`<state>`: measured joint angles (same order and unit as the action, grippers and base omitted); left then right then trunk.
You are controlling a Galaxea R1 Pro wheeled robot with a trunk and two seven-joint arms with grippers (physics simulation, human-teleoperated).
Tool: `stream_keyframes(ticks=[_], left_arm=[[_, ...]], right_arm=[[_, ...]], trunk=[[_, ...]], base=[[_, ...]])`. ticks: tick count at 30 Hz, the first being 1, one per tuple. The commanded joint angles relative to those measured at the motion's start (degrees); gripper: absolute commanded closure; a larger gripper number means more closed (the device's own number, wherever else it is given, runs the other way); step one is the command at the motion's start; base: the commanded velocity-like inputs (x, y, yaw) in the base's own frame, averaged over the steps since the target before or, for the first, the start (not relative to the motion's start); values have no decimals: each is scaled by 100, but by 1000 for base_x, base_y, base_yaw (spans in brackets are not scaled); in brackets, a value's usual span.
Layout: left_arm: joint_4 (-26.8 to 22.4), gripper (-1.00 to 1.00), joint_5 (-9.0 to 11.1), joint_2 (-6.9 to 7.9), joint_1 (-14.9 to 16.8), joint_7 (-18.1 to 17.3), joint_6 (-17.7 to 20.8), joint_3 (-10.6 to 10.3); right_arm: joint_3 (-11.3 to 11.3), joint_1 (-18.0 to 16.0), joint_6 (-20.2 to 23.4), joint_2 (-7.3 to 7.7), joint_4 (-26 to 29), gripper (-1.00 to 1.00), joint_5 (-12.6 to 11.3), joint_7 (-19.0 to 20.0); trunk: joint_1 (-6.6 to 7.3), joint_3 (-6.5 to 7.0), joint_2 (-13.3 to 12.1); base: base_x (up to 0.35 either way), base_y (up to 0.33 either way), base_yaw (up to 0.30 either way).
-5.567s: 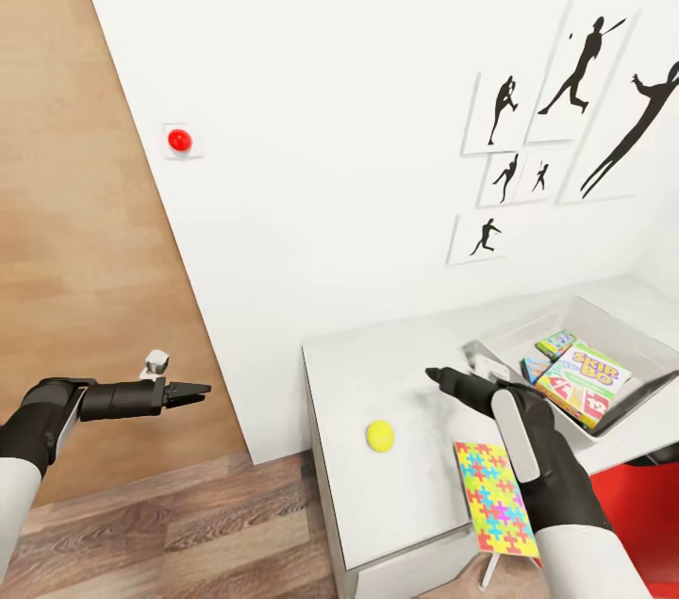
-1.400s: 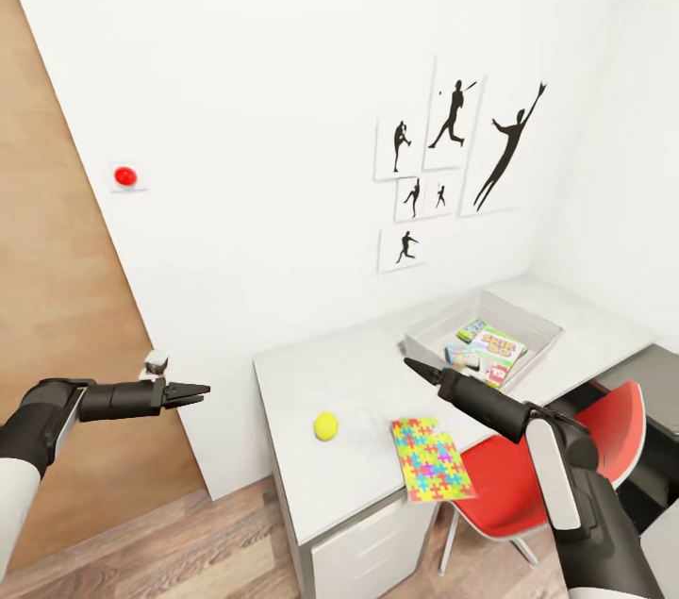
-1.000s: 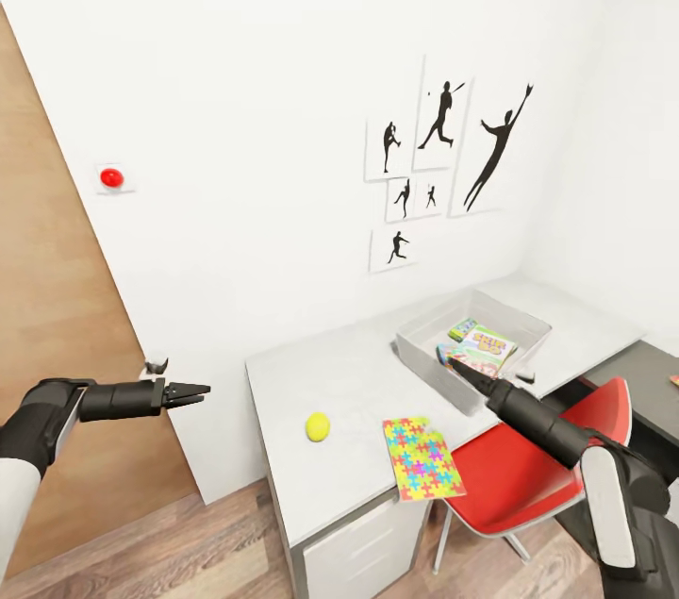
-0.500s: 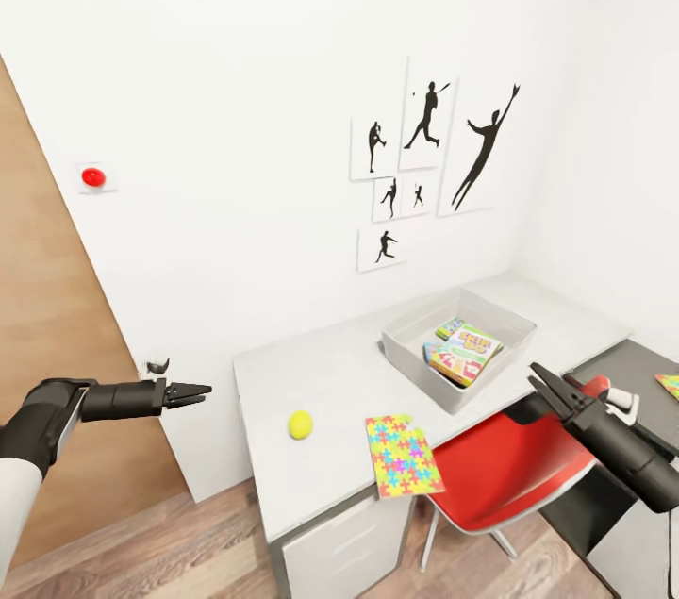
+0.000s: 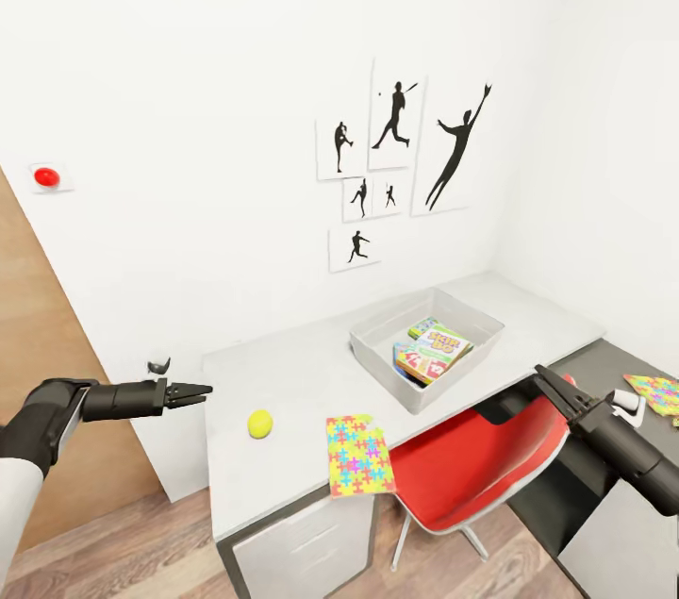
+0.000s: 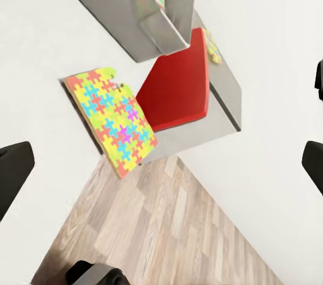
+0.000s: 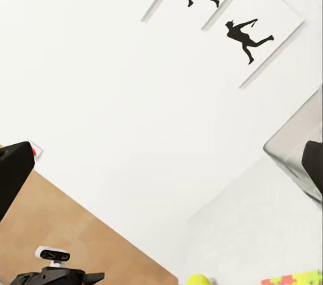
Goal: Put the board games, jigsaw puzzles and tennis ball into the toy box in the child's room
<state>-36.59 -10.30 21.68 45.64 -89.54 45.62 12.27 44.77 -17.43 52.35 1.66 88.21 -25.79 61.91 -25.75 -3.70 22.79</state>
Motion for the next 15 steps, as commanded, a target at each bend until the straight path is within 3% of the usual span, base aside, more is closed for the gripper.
stream_keyframes(ticks=[1,15], left_arm=[[-6,-100,-60,-5,6,-46,61,21],[-6,-100,-60,-6,6,-46,61,11]], right_arm=[[2,-6,24,1,-2,-100,-4,15],[-60,-6,38,2,-72,-100,20,2]], trunk=[[-4,-13,13],[-4,-13,13]], base=[[0,-307,0],[0,-308,0]])
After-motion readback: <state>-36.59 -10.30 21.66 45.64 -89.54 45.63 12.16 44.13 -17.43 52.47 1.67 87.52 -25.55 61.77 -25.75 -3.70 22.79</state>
